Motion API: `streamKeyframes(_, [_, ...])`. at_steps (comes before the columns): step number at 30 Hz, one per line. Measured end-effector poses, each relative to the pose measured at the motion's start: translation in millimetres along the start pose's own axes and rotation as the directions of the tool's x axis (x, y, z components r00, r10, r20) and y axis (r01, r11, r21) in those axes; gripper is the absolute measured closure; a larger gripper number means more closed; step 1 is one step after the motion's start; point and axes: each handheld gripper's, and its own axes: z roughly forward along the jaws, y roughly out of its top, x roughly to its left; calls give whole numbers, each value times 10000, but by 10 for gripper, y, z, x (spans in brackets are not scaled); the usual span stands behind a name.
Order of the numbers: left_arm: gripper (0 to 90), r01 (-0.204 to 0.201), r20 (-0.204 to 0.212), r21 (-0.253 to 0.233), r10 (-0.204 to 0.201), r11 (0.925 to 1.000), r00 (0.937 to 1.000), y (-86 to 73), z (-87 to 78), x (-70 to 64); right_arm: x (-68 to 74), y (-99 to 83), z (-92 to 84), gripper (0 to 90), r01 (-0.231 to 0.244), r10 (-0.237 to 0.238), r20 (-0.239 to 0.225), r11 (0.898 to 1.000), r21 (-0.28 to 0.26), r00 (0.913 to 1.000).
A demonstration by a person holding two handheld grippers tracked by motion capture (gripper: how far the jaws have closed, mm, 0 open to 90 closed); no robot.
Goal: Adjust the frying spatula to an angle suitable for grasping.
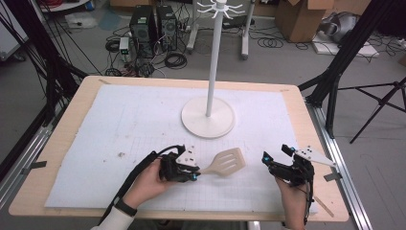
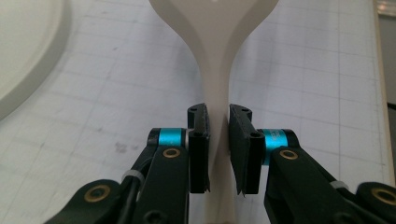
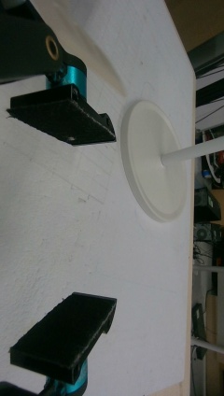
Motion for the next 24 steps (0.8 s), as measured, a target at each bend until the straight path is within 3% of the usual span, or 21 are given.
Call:
streamKeyframes(8, [779, -768, 826, 409, 733, 9962, 9939, 192, 266, 35, -47, 2, -56, 159, -202, 204, 124, 9996, -207, 9997])
streamKeyframes(11, [778, -839, 910, 459, 795, 9954, 9927, 189, 326, 38, -56, 4, -63, 159, -191, 193, 104, 9995, -235, 9998])
streamKeyframes(16, [767, -588, 830, 386, 554, 9975, 9950, 186, 315, 40, -53, 3, -60, 159, -208, 210, 107, 9995, -223, 9997])
streamKeyframes(17, [649, -374, 730, 36, 370, 9993, 9966, 190, 273, 41, -49, 5, -61, 159, -196, 197, 79, 9996, -205, 9998])
streamKeyframes(19, [620, -174, 475, -596, 203, 9981, 9987, 190, 157, 53, -48, 7, -63, 159, -192, 194, 68, 9996, -227, 9998])
streamKeyframes(21, [494, 71, 300, -1137, -37, 9935, 9995, 160, 13, 74, -43, 12, -69, 159, -213, 214, 31, 9994, -267, 9998])
streamKeyframes(22, [465, 280, 281, -1567, -239, 9872, 9993, 101, -126, 110, -41, 14, -71, 159, -215, 215, 29, 9994, -262, 9998])
streamKeyframes(24, [388, 395, 230, -1805, -359, 9828, 9991, 57, -212, 130, -38, 16, -73, 159, -214, 214, -7, 9993, -292, 9998])
